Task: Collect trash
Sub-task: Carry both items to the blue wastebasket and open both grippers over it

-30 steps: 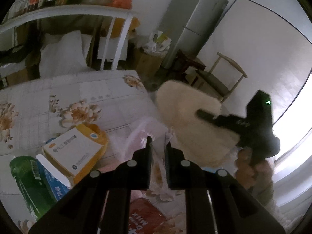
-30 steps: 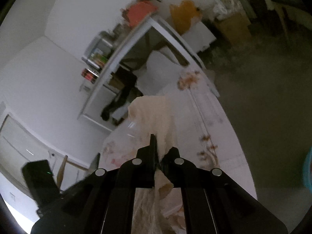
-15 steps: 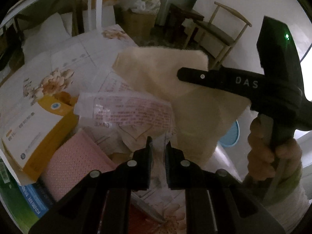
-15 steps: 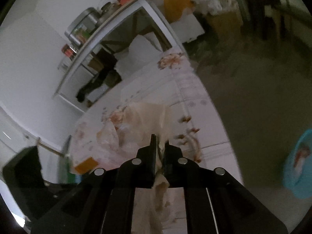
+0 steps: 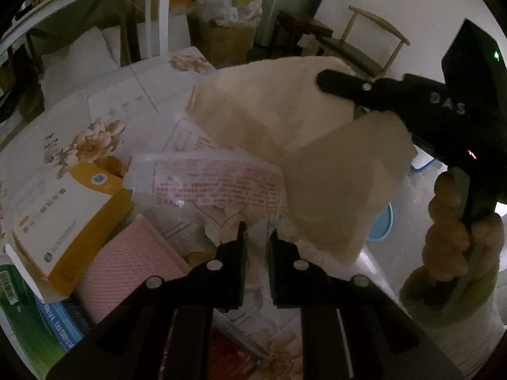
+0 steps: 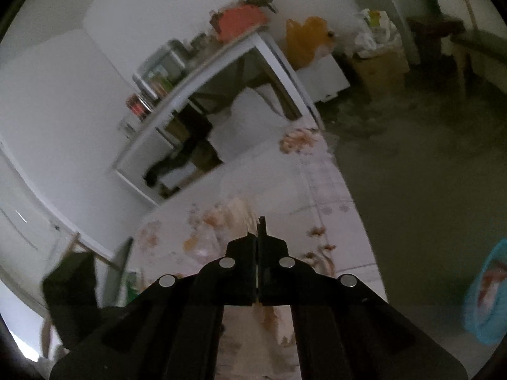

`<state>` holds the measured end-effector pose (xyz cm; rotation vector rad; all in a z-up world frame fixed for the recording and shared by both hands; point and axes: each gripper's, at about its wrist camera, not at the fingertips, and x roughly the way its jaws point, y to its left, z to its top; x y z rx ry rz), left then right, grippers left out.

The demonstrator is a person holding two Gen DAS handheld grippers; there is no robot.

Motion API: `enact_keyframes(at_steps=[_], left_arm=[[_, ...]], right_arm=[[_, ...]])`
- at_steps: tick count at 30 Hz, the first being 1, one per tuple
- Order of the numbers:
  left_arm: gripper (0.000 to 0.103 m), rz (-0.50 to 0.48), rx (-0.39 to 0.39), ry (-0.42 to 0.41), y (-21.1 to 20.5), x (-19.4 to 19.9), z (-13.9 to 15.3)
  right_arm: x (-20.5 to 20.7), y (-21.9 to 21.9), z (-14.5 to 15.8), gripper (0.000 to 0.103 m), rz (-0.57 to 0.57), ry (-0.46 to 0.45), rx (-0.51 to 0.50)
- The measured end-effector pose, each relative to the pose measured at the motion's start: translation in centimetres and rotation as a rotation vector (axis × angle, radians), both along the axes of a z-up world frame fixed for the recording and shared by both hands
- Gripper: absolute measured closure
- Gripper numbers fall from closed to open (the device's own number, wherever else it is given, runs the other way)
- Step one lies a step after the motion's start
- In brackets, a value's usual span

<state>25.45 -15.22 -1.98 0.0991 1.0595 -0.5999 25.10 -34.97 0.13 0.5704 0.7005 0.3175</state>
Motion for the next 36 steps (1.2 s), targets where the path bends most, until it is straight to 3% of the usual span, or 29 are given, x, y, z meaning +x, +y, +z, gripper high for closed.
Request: enact_keyframes(at_steps=[10,19,24,28,31,36], left_arm=[[0.092,0.034,-0.085,-0.116,1.8,-0.4,5.1],[0.092,-0.045,-0.155,-0.186,-1.0,-0.1,9.9],[0.092,-0.145,-0.198,-0.155,-5.5,-0.1,11.4],[0.092,-0.251,-0.205,-0.106,-11.5,-0.4,11.4],[0.092,-0.312,-0.198,-0.059,-16.0,-0.7,10.5],[0.092,-0.405,-0.154,0.040,-24.7,-1.2,6.4]], right_arm=[[-1.9,-3.7,3.7,0.103,-0.053,-0.101,0.196],[-6.3,-8.7,5.5,0.103,-0.194,-0.163,0.189],[-9.6,-12.9,5.2,0.103,-0.308,-0.161,0.178],[-11.9,-16.3,4.2,0.103,-0.401,-0.129,0.156],[-13.7,-19.6,2.5,0.103,-0.492,-0.080,0.151],[-15.7,-24.3,-1.1,0.103,-0.623,0.015,0.150]])
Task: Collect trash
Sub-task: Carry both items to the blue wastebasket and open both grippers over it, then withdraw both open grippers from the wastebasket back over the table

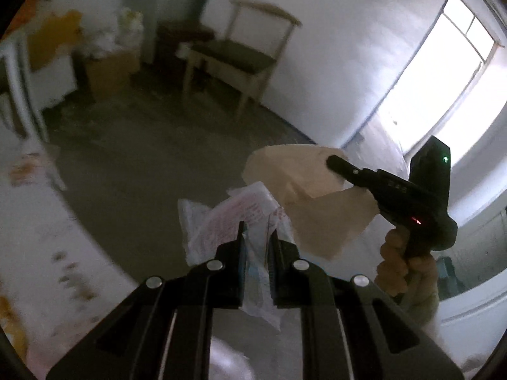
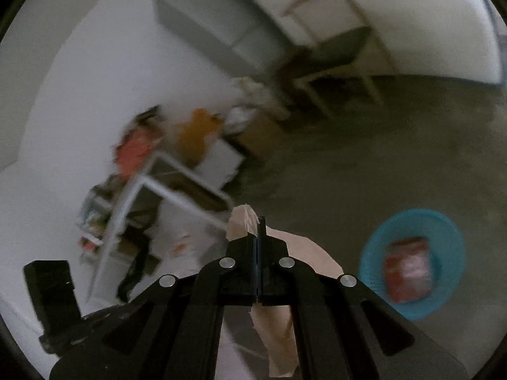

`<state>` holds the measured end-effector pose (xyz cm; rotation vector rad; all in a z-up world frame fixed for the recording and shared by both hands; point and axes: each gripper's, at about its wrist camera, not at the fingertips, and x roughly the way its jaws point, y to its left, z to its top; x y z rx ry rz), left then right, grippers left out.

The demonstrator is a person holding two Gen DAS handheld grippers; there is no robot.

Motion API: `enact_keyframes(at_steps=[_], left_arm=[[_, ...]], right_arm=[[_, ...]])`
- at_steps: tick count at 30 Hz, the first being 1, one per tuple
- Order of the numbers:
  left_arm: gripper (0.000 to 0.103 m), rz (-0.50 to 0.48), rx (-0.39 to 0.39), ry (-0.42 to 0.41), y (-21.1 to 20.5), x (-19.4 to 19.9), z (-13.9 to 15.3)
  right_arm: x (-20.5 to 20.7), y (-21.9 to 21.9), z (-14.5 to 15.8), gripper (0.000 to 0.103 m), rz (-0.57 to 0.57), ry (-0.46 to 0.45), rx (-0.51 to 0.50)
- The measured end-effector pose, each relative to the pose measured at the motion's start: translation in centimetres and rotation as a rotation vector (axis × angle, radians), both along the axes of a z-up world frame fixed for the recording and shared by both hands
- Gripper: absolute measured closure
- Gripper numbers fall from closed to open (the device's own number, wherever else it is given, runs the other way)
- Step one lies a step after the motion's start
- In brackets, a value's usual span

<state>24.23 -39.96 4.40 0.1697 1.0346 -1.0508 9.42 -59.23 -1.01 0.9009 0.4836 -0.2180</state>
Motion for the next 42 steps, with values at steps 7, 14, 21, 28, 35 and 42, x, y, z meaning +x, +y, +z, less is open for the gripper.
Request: enact_keyframes(at_steps=[7,14,21,28,35,42], left_arm=[[0.092,-0.120,0.110,0.055,-10.4,-1.6,-7.4],[0.047,-0.104,0.153,0.122,-16.7,-2.0,-13.1],[0.032,-0.057,0.113,0.132,-14.7,-2.0,-12.3],[0.031,-0.076,0.071,0.094,-10.7,-3.0,-8.4],[0.025,-0.098,0.014,-0.008,-3.2,-5.6,-2.5],[0.008,0.033,-0.062,-0.089,8.1,-7.8,0.8]], right_arm=[[-1.4,-5.2,-6.9,0.103,-0.133,0.144,0.078],[-1.0,-8.6,-13.4,0.072,-0.204,0.243,0.203],[-3.6,-8.6,-15.8,0.053,-0.285,0.283,0.231],[-5.1,-5.7,-13.7,0.049,-0.271,0.266,0.195],[-7.8,0.8,-8.7,0.041,-0.145,0.216,0.103],[-6.5,8.7,-4.9,0.037,0.075,0.213,0.031]])
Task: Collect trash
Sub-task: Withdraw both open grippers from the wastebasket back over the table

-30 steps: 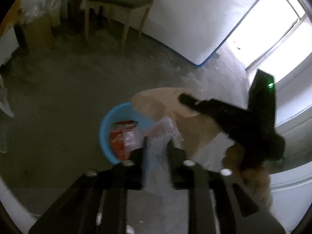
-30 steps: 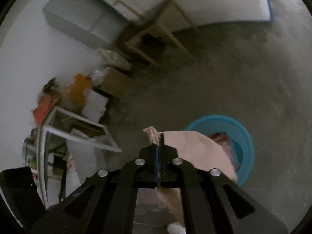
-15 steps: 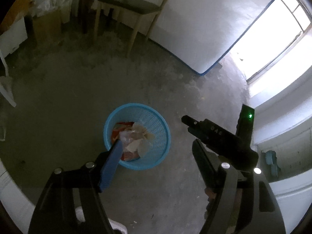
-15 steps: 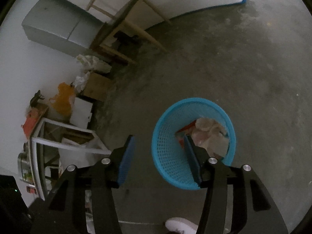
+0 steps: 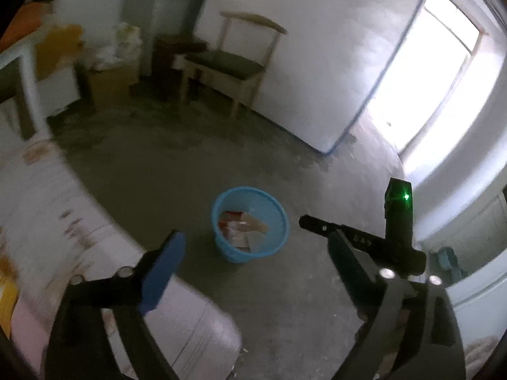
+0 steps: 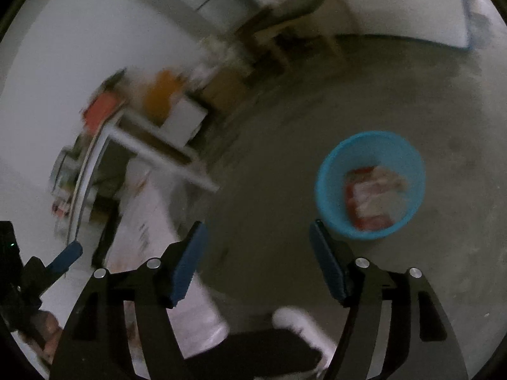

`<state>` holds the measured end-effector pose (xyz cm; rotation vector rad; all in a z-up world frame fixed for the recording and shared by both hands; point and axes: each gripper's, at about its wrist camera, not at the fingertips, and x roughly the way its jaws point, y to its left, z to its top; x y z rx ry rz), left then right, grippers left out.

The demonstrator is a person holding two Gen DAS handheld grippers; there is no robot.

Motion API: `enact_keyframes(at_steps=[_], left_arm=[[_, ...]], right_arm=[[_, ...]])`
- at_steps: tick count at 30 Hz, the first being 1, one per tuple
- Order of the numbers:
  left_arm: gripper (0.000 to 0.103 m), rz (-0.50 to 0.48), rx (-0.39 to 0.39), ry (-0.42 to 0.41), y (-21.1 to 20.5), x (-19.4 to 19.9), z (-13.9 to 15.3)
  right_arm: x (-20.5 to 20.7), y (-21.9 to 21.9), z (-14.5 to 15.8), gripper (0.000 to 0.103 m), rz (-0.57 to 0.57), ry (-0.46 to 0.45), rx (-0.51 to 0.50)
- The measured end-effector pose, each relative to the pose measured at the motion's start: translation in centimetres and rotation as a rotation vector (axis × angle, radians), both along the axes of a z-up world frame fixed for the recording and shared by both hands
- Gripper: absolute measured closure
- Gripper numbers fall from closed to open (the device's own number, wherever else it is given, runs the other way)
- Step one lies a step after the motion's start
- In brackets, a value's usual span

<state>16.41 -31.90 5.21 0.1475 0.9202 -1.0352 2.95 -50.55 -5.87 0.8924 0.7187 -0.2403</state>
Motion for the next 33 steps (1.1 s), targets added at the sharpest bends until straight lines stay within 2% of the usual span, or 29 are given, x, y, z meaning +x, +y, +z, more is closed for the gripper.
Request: enact_keyframes(at_steps=[6,10,16,19,22,25,27,33], left_arm=[[0.006,0.175,-0.035,-0.043,10.0,-0.6,0.8],[0.006,0.294,-0.051,-0.095,16.3,-1.5,1.4],[0.006,0.450,-0.051,-0.190,26.3,-2.8,0.4],[0.006,0.522,-0.054,-0.181,30.9,-2.5,0.1],[0.006,0.565,-0.032,-0.188,33.5,-0.9,0.8],[0.006,0.572,0.045,-0.229,35.2,1.4,2.0],[0.006,0.524,0.092,-0.229,35.1,4.2,2.5],[0.006,0.379,0.233,-0.030,32.8,13.1,-0.3]], right_arm=[[6.5,8.5,1.3,0.037,0.278,0.040,-0.022],[11.1,12.8,2.5,0.037,0.398,0.021,-0.047],[17.5,17.1,3.9,0.037,0.500,0.016,-0.128],[20.2,19.1,3.5,0.037,0.552,0.062,-0.190],[21.7,21.0,3.1,0.037,0.569,0.134,-0.261],[22.3,21.1,2.7,0.037,0.553,0.154,-0.266],[22.4,21.3,2.7,0.037,0.551,0.149,-0.258],[23.4,21.7,2.7,0.037,0.544,0.163,-0.244]])
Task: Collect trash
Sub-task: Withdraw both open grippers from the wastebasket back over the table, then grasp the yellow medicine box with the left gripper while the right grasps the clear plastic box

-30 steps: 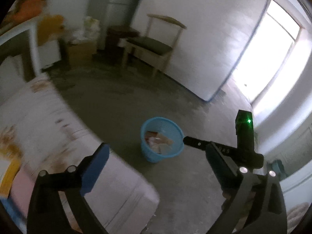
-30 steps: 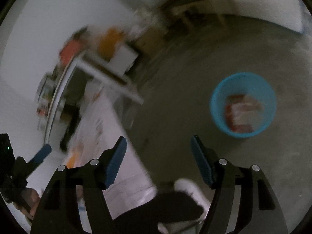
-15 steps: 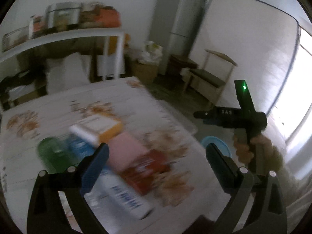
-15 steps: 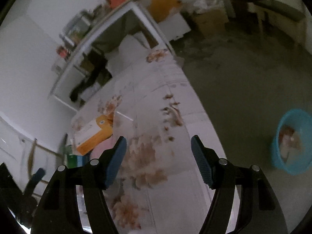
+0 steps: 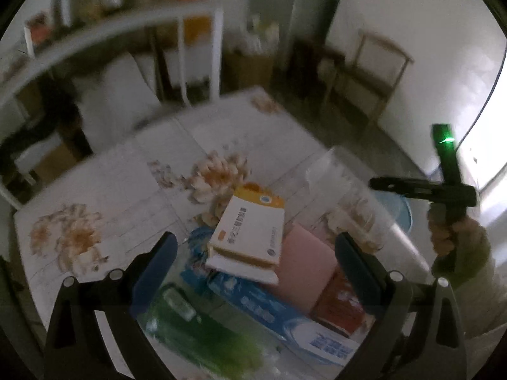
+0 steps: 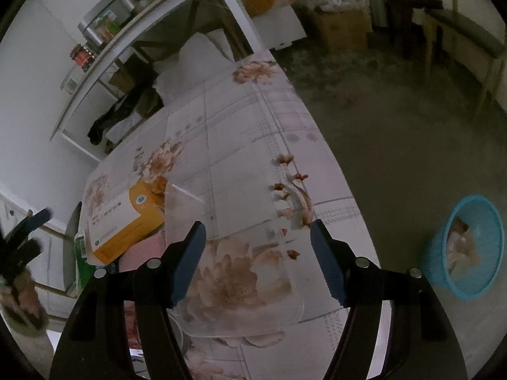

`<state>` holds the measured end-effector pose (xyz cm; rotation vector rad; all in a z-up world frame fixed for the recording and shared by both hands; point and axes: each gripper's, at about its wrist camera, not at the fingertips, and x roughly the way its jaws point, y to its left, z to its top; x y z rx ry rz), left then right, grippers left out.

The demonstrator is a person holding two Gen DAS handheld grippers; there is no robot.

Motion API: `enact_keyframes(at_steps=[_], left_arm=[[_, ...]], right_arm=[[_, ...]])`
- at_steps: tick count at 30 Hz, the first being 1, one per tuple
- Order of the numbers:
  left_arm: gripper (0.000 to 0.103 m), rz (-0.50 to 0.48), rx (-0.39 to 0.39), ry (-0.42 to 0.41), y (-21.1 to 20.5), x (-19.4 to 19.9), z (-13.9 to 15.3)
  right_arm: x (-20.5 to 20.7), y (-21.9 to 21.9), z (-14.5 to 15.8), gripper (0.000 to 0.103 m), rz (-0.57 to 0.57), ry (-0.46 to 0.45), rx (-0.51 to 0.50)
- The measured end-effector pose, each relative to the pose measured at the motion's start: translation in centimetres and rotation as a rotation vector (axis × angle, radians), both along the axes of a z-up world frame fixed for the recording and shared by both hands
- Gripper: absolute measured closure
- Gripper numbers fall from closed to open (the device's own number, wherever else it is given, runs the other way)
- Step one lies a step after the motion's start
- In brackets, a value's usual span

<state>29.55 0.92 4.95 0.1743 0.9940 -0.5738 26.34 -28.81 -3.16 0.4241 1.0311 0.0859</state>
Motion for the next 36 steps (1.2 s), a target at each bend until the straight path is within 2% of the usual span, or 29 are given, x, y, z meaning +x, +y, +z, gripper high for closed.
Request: enact_keyframes(at_steps=[5,7,12,23,31,35,36], left_arm=[[0.006,-0.110,0.062,0.179,-3.5,4.2,-3.2],[0.006,-0.114,0.092,0.234,-4.5,5.2,-4.7],[0.006,-0.130,0.132,0.302,-5.7,6.2,-6.5],[0.006,-0.147,0.217,0.362,-6.6,6.7,-8.6],[0.020,-0.160,0.278,0.361,-7.1,6.4,-9.5],[0.033,-0.158,0.296,0.348,-7.2,6.2,-9.7],[0.033,-0.156,0.294,0.348,-7.1,6.2,-9.7]], right_arm=[[0.8,-0.3,-0.3,0.037,0.006,0.037,0.003],[0.9,-0.4,-0.5,0.037,0.010,0.045,0.003],[1.1,-0.7,-0.7,0.037,0.016,0.055,0.029],[1.3,-0.3,-1.2,0.038,0.041,0.066,0.045],[1.0,0.0,-1.6,0.053,0.066,0.081,0.025],[0.8,0.0,-1.8,0.063,0.067,0.090,0.016],[0.7,0.1,-1.8,0.064,0.065,0.094,0.011]])
